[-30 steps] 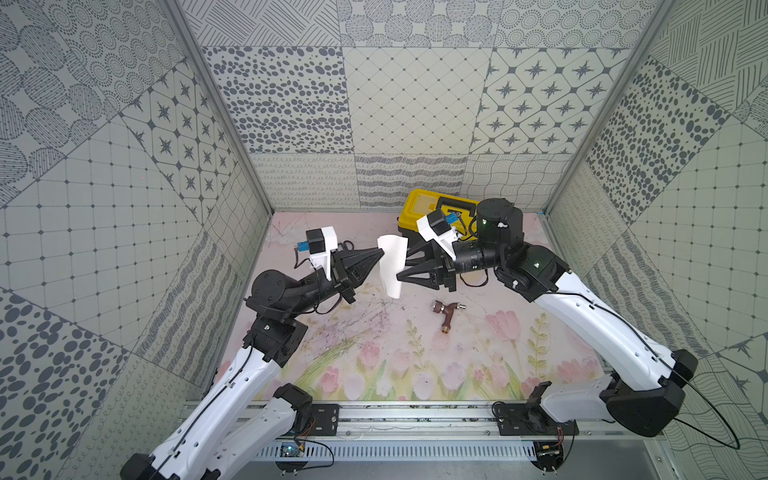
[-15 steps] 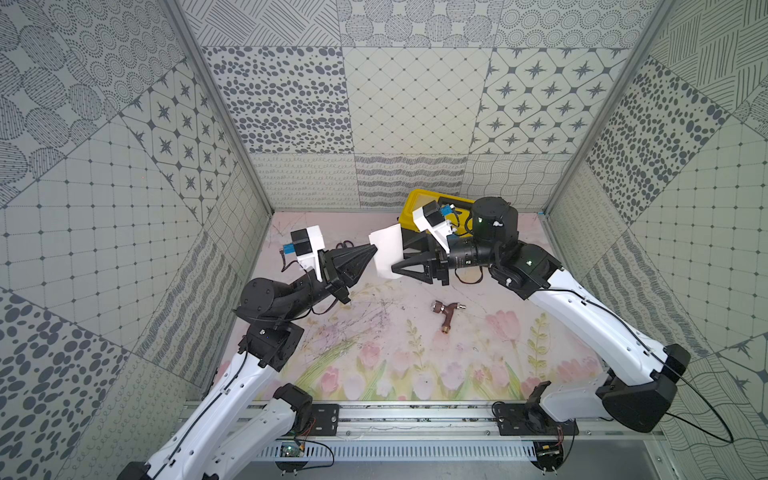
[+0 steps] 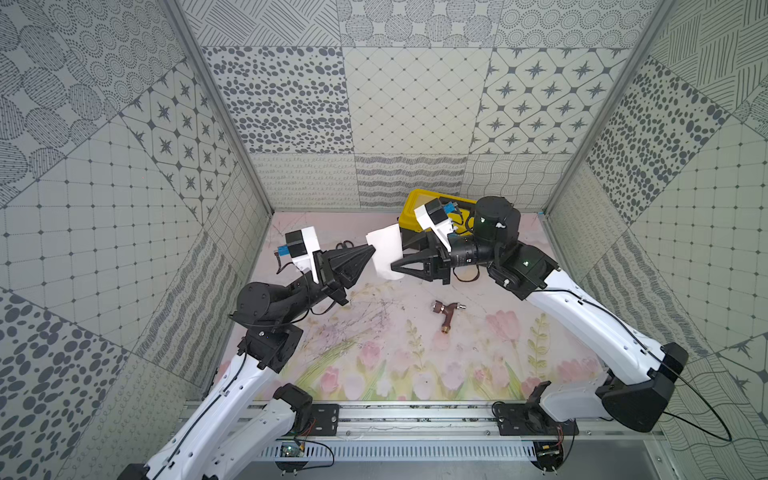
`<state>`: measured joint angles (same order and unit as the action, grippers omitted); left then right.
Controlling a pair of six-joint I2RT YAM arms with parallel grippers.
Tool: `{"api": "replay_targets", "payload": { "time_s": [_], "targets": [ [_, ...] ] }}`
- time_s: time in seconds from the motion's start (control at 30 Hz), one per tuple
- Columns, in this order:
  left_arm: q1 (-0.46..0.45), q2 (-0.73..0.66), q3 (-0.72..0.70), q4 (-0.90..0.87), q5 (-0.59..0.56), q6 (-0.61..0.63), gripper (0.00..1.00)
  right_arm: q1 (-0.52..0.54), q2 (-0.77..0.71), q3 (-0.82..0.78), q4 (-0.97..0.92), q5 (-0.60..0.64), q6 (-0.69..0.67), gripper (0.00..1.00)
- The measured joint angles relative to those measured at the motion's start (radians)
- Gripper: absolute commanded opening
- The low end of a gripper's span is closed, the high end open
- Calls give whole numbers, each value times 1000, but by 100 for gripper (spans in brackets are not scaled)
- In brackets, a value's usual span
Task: Fold the square paper along the opposite sides
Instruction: Smooth out the paper.
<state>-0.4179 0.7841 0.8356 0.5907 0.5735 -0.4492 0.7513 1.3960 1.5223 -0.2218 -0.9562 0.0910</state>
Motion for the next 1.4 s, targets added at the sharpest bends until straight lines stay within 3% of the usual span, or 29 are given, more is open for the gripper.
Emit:
{"api": "replay_targets", "payload": {
  "time_s": [0.4, 0.67, 1.1, 1.3, 1.4],
  "targets": [
    [-6, 19, -5, 56, 0, -29, 0, 0, 12, 0, 20, -29, 19, 18],
    [-8, 22, -5, 63, 0, -29, 0, 0, 12, 0, 25, -29, 27, 14],
    [-13, -14, 1, 51, -2, -10, 34, -1, 12, -14, 34, -31, 26, 14],
    [-13, -28, 3, 20, -4, 19, 69, -1, 12, -14, 35, -33, 26, 14],
    [-13, -42, 3, -3, -9, 42, 79, -1, 12, -14, 36, -39, 25, 15]
  ]
}}
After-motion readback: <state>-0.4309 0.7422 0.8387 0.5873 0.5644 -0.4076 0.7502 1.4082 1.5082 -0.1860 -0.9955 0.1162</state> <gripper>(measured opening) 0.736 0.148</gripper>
